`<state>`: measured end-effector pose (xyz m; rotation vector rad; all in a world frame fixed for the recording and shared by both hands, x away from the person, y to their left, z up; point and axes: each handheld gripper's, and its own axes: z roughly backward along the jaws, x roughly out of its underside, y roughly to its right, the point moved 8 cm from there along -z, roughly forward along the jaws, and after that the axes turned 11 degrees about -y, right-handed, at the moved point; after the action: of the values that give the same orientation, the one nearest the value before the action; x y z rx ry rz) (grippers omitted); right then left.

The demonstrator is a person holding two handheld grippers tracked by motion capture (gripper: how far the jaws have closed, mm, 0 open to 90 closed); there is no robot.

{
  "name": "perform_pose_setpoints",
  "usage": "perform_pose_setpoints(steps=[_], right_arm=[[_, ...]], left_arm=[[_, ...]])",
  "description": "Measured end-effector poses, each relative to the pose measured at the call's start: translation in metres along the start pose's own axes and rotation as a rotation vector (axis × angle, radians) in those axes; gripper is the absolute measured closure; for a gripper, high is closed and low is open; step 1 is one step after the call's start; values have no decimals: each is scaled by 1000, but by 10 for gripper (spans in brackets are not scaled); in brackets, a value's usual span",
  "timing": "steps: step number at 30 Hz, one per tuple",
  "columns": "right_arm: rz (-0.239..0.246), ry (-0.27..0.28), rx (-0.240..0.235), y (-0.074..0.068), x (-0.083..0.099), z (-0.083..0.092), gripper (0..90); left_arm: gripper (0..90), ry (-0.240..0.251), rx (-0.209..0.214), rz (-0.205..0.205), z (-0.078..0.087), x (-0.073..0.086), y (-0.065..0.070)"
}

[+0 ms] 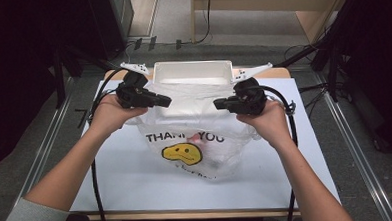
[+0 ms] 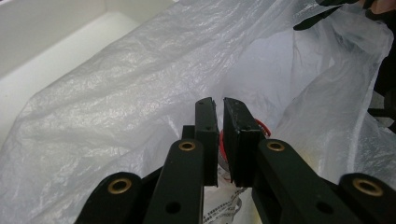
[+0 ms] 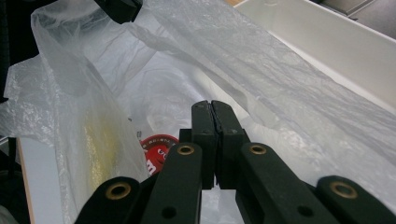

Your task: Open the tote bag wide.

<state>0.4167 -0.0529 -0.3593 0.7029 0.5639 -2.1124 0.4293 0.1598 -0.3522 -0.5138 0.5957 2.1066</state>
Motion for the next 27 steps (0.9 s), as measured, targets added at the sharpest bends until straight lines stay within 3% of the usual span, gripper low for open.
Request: perform_pose_setpoints(steps=[12, 21, 27], right_arm=[[-21, 6, 6, 5, 8, -7, 900], [-43, -23, 28, 13, 20, -19, 898], [-50, -24, 23, 12, 21, -26, 899]], left_arm=[[857, -25, -23, 3, -15, 13, -1], [846, -35, 1, 35, -27, 24, 0], [856, -42, -5, 47, -37, 30, 1]])
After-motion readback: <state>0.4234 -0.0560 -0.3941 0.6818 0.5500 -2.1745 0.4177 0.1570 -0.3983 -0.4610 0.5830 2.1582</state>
